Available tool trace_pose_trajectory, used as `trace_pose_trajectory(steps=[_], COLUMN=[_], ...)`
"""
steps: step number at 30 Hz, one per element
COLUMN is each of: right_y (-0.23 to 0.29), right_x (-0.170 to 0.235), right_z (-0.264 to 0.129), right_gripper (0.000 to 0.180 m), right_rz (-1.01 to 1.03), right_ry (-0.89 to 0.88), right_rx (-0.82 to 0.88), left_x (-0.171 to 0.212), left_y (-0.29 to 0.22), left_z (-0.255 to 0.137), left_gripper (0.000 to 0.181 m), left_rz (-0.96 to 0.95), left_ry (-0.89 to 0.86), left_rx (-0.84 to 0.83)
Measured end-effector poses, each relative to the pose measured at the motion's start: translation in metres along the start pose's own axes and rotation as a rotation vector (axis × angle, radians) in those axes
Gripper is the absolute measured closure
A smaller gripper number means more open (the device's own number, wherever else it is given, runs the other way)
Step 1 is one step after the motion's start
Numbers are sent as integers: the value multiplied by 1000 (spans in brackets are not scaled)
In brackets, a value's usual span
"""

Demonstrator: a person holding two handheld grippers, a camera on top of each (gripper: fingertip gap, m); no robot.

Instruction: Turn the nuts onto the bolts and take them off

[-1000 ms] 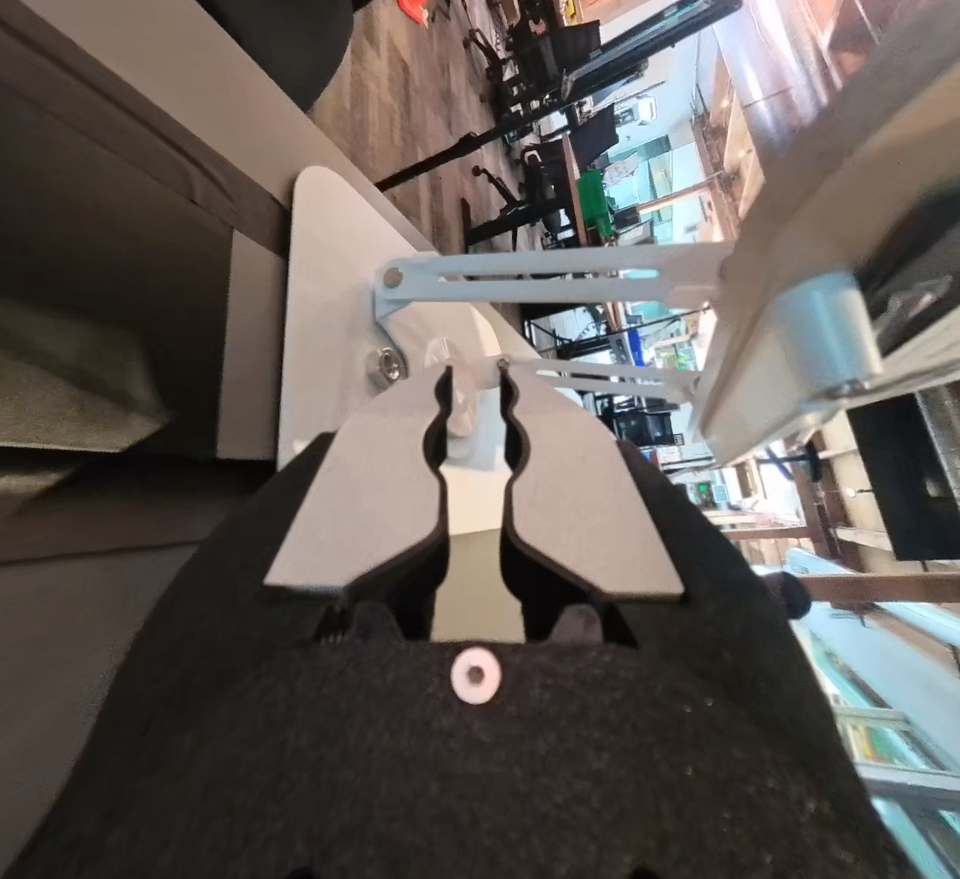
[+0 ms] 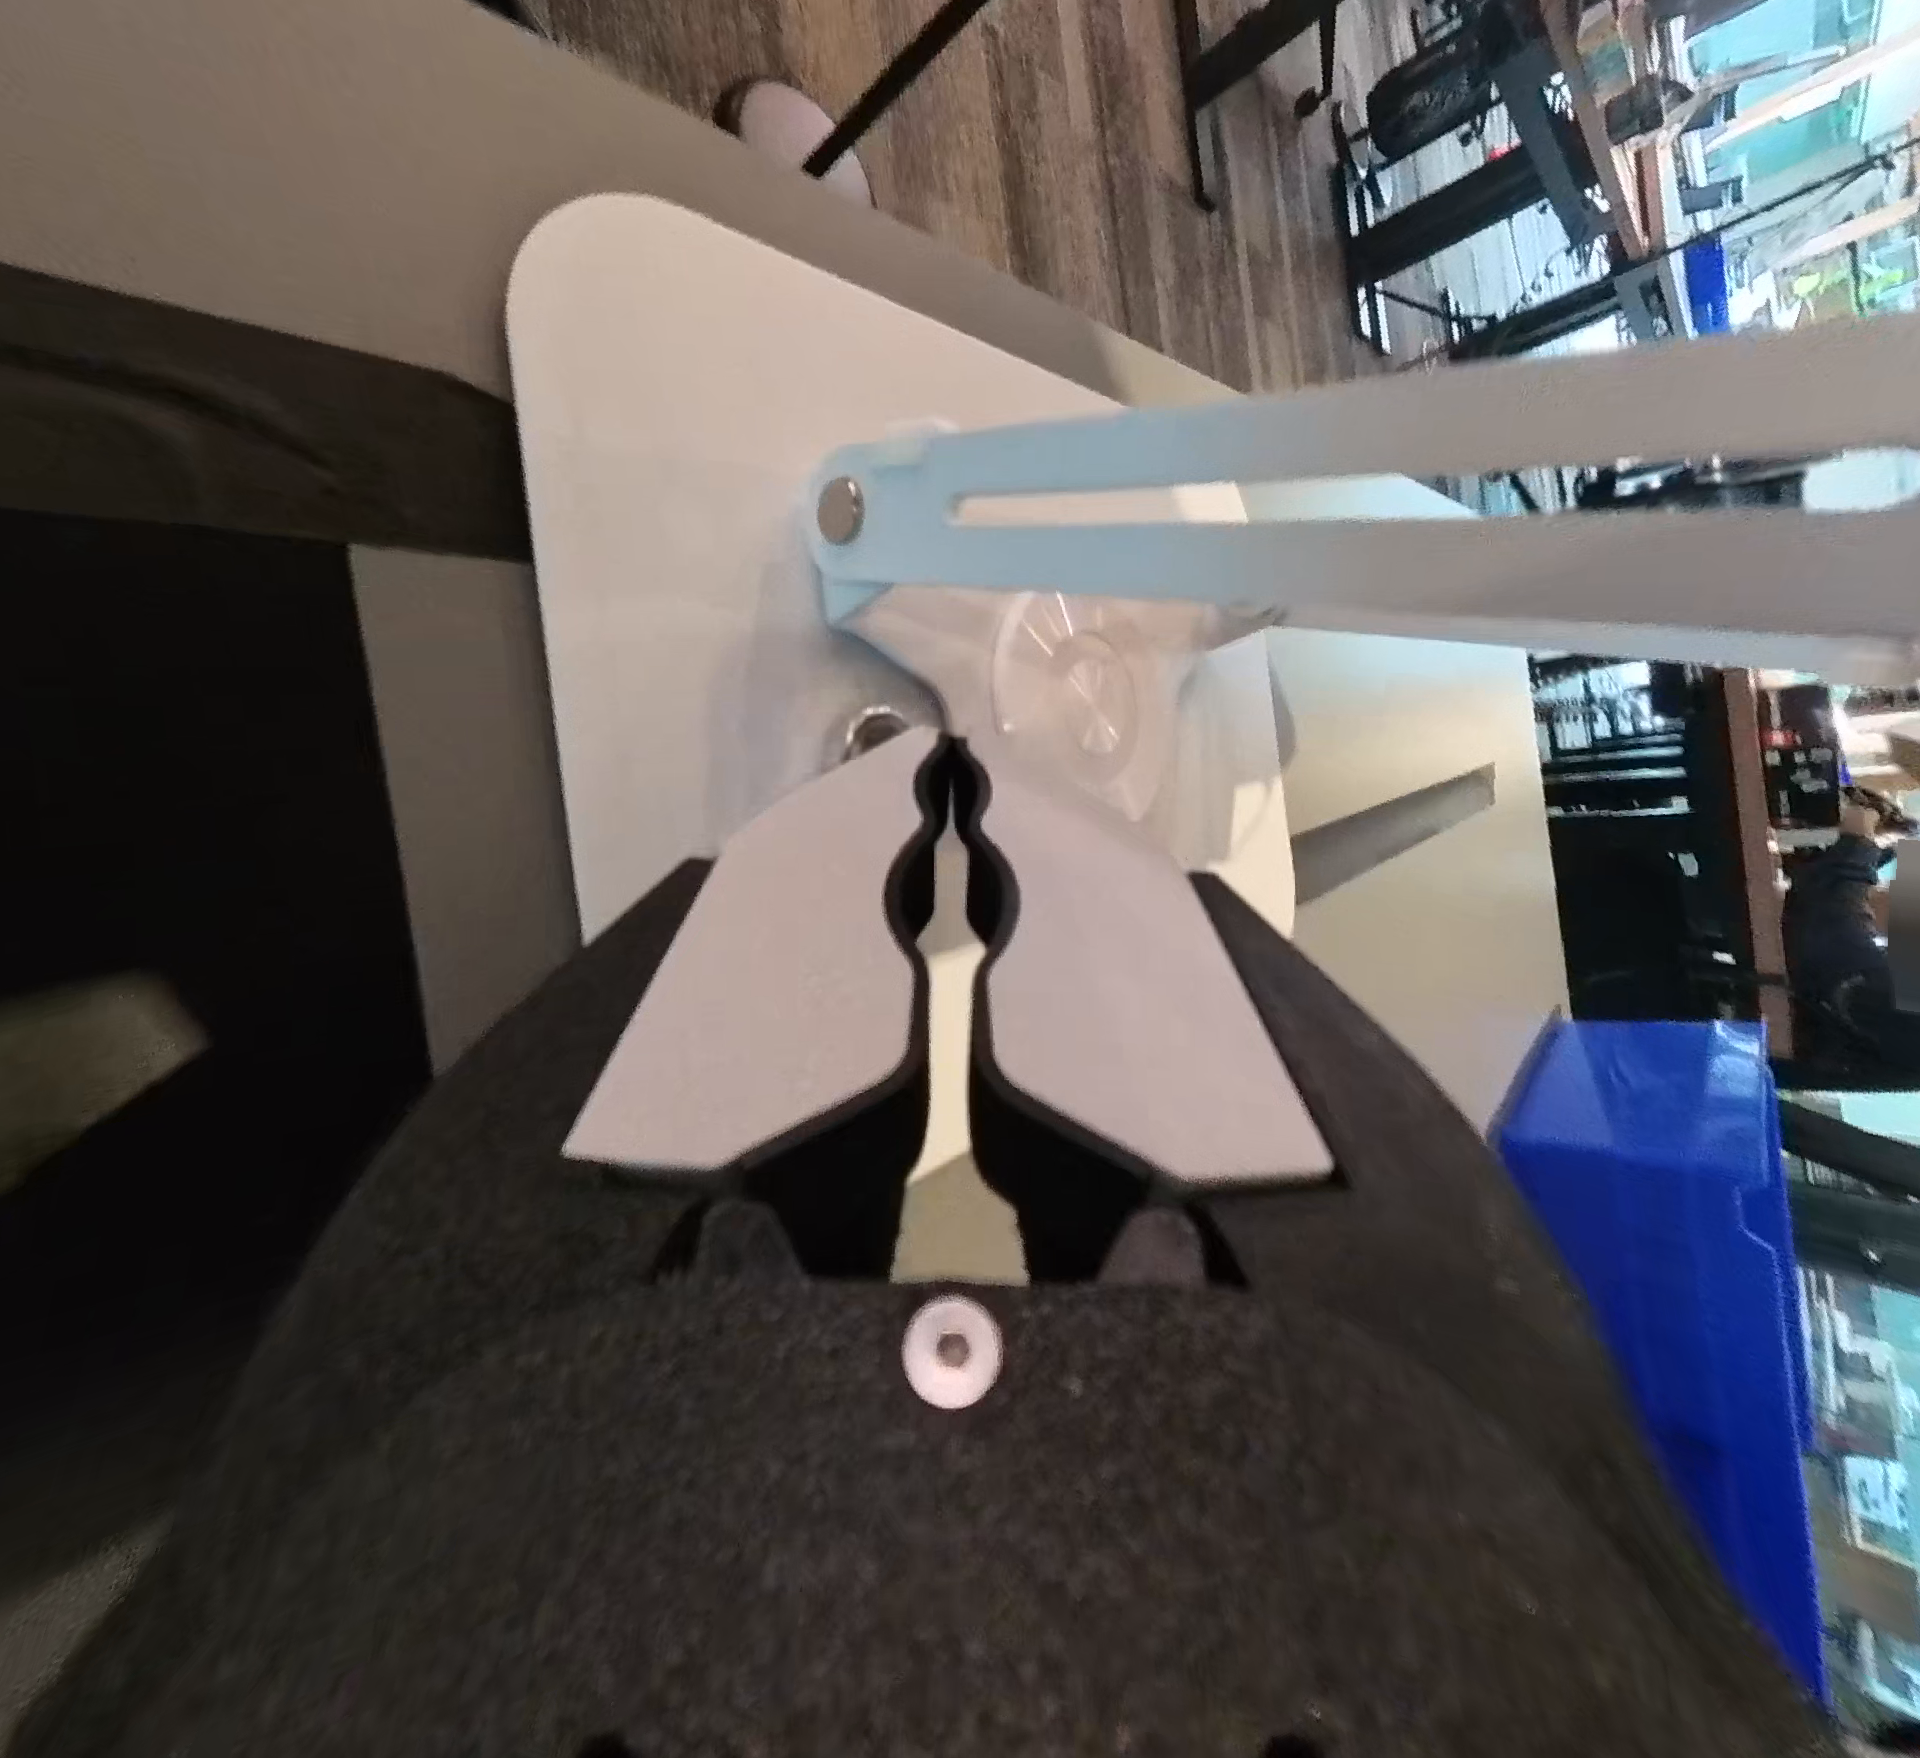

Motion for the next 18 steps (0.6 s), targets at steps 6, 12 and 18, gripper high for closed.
trace_pose_trajectory(steps=[6,12,18], right_y=[4,3,2], right_x=[-4,-3,-1], right_z=[-1,-1,0], right_gripper=[142,142,142], right_rz=[-17,-28,-33], right_ry=[-9,-8,5], right_rx=[-6,4,6], left_x=[14,0,-7], left_y=[0,9,11], left_z=[-8,-27,-19], left_gripper=[181,181,181], left_rz=[19,22,4], left_ry=[113,-116,-171], left_rx=[13,-78,-107])
Point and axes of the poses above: each gripper's, where its closed fingertips meet, z out along the fingers, x out of its underside, y = z × x across the jaws, the point moved 8 cm from there along -z, back along the fingers, and after that the axes turned 10 degrees about -x, right-handed, at the moved point
